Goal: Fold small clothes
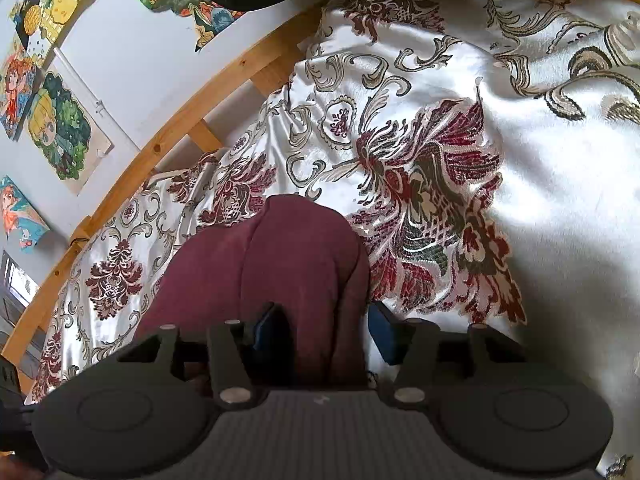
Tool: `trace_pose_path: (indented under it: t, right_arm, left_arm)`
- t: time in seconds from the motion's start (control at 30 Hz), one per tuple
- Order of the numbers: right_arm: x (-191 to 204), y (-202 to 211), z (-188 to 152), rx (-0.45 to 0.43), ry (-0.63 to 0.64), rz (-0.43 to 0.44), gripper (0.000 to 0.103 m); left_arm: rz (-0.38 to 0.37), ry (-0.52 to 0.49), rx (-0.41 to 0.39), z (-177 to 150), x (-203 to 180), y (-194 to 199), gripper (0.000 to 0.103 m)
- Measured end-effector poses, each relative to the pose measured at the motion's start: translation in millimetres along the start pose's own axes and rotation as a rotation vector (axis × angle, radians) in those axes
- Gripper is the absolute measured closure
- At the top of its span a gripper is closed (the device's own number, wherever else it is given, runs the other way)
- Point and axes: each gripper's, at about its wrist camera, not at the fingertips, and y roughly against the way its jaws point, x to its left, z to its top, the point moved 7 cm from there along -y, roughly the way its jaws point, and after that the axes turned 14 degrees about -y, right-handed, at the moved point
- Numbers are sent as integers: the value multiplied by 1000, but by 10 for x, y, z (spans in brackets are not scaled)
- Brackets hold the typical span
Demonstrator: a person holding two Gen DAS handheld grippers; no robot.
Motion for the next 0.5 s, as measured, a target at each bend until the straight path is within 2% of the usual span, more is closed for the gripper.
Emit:
trace_pose_path:
  t: [0.13, 0.5]
  right_arm:
    - [0, -12, -7, 5, 0, 0, 41]
    - [5, -20, -10, -2, 4, -11, 42]
  left_arm:
    - [3, 5, 4, -4, 5, -6, 1]
    - [15, -10, 43, 61, -17, -4, 1]
